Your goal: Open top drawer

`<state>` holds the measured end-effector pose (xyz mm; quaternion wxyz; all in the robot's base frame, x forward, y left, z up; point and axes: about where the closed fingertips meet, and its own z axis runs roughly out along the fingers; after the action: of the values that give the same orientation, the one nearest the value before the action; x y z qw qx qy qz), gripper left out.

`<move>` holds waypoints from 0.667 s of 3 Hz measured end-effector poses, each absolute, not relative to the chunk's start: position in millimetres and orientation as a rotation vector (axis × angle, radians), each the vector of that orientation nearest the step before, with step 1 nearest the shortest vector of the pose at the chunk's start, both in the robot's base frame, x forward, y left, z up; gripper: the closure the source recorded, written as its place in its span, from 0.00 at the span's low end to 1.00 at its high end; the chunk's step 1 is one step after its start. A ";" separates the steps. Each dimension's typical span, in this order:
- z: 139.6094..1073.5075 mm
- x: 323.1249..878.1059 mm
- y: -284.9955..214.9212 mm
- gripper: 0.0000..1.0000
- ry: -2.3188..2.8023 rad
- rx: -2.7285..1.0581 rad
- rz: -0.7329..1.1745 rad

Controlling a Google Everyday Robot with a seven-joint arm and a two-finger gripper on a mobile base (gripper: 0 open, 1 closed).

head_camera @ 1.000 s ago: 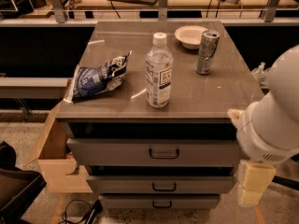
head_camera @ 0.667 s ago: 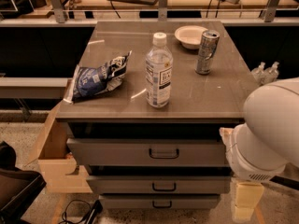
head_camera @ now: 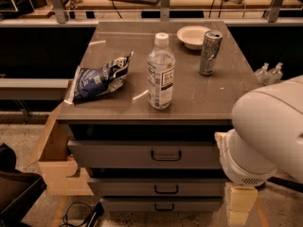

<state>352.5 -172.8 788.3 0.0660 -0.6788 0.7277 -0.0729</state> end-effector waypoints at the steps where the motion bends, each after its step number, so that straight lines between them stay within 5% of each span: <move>1: 763.3 351.1 -148.4 0.00 2.185 -2.112 -0.175; 2: 737.4 353.7 -120.5 0.00 2.159 -2.163 -0.114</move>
Offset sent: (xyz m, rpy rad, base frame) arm 0.0060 0.0887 -0.0831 0.0384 0.1268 0.1184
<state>353.7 -120.5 737.4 0.0419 -0.7066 0.7054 -0.0373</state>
